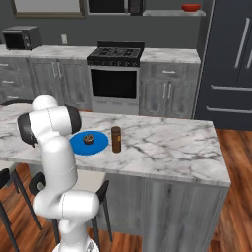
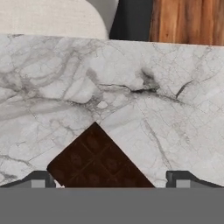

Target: Take the cinnamon bottle from the cabinet and place it on the dining table, next to the plate with the cupcake. Then take the chocolate from the dining counter and place it on the cupcake plate.

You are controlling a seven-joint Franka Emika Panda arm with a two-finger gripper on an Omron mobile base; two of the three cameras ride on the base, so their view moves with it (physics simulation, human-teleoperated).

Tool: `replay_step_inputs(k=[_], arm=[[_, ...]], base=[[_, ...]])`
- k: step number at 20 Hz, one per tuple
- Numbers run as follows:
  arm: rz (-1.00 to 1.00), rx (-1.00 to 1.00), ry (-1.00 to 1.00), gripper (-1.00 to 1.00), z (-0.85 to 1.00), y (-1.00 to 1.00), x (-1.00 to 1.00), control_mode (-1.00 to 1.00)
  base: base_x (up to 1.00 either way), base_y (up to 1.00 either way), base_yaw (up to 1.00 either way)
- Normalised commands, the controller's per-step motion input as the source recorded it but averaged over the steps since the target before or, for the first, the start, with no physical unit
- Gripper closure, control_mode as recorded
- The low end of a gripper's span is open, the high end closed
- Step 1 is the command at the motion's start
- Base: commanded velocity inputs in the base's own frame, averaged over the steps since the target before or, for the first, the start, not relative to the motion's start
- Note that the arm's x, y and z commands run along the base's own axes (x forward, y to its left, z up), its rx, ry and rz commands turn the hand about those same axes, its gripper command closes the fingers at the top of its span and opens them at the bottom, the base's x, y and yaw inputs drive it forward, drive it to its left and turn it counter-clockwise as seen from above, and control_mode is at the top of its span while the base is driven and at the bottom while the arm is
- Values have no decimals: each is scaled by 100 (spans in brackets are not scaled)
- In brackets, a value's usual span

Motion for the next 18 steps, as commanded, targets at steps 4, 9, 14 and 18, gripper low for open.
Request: replay_step_inputs(k=[4, 9, 14, 18], arm=[[8, 0, -1, 100, -30, 3, 0, -100], [6, 0, 0, 100, -6, 0, 0, -100], [7, 6, 0, 100, 49, -14, 0, -100], [5, 10, 0, 100, 89, -63, 0, -100]], base=[[0, 0, 0], [0, 0, 0], [0, 0, 0], [0, 0, 0]])
